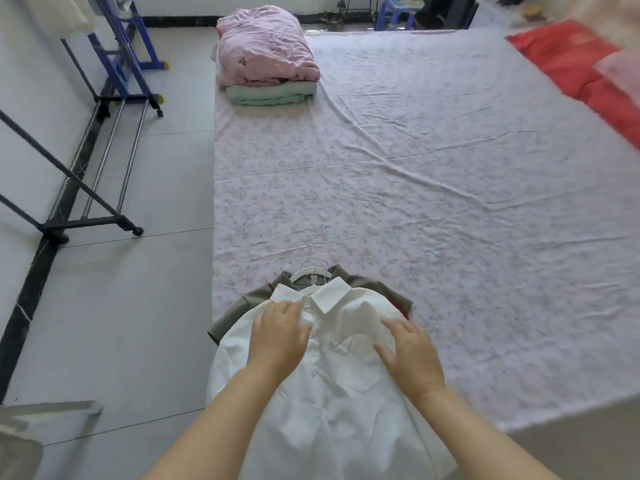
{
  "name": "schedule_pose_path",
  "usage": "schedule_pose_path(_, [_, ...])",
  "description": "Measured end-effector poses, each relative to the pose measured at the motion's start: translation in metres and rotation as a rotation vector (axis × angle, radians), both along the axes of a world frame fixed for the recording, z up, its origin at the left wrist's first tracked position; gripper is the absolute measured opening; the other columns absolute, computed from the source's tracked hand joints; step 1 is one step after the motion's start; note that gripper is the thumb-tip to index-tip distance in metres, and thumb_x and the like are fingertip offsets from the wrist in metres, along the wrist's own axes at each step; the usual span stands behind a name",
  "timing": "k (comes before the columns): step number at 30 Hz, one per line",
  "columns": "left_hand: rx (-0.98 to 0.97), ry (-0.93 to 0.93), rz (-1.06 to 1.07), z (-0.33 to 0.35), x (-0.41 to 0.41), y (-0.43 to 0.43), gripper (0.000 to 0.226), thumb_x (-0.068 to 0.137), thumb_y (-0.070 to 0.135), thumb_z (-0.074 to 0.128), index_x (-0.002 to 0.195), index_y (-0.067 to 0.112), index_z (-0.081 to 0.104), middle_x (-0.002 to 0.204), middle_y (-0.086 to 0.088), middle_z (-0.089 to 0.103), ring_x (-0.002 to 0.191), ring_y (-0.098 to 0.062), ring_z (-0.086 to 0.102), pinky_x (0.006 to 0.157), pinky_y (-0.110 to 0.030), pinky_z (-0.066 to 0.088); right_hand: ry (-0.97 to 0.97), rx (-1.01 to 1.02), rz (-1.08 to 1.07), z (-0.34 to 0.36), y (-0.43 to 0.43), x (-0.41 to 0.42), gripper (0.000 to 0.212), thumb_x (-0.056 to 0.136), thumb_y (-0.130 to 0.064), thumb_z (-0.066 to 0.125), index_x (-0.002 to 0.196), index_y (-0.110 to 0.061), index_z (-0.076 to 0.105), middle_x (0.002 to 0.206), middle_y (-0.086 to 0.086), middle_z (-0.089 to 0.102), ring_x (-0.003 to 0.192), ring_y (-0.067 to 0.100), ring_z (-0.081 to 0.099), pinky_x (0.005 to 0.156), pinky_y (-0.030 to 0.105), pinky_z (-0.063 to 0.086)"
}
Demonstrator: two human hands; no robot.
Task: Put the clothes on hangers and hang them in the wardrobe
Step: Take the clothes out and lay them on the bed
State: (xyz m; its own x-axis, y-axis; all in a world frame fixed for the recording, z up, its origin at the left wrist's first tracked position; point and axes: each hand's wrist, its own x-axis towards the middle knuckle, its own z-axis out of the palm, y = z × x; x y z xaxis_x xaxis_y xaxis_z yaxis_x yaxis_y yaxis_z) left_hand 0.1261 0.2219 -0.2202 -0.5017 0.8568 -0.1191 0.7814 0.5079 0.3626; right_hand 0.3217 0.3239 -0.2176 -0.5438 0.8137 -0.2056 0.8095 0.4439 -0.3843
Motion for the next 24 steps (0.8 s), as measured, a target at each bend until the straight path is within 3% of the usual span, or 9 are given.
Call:
schedule_pose_path(9, [-0.142,0.105,-0.527,0.067,0.106,0.046,0.046,0.092,0.042,0.042,0.134,0.025,0.038,0.135,0.006,0.045,0.125,-0.018,0.039,0.095,-0.034,0.032,-0.114,-0.015,-0.379,0.043,-0.058,0.141,0.049,0.089,-0.04,0.054,0.134,-0.027,0.041,0.134,-0.007,0.045,0.123,0.015,0.039,0.1,0.022,0.029])
schedule_pose_path(12, [-0.164,0.115,-0.686,0.08,0.156,0.05,0.047,0.092,0.043,0.042,0.135,0.025,0.038,0.139,0.004,0.043,0.128,-0.02,0.037,0.103,-0.035,0.028,-0.126,-0.005,-0.548,0.056,-0.095,0.203,0.049,0.089,-0.038,0.053,0.135,-0.026,0.04,0.134,-0.006,0.045,0.123,0.016,0.039,0.099,0.023,0.03])
schedule_pose_path(18, [-0.144,0.181,-1.136,0.111,0.309,0.007,0.05,0.093,0.046,0.041,0.139,0.026,0.034,0.139,0.003,0.043,0.127,-0.02,0.038,0.103,-0.034,0.029,-0.152,0.065,-1.014,0.091,-0.238,0.341,0.052,0.092,-0.04,0.05,0.14,-0.026,0.035,0.137,-0.008,0.043,0.126,0.014,0.038,0.1,0.023,0.032])
schedule_pose_path(24, [-0.076,0.247,-1.591,0.144,0.473,-0.131,0.049,0.09,0.045,0.044,0.135,0.024,0.039,0.136,0.001,0.046,0.127,-0.022,0.04,0.103,-0.033,0.03,-0.202,0.066,-1.417,0.122,-0.45,0.429,0.054,0.092,-0.04,0.051,0.14,-0.022,0.034,0.137,-0.004,0.043,0.125,0.016,0.039,0.101,0.024,0.034])
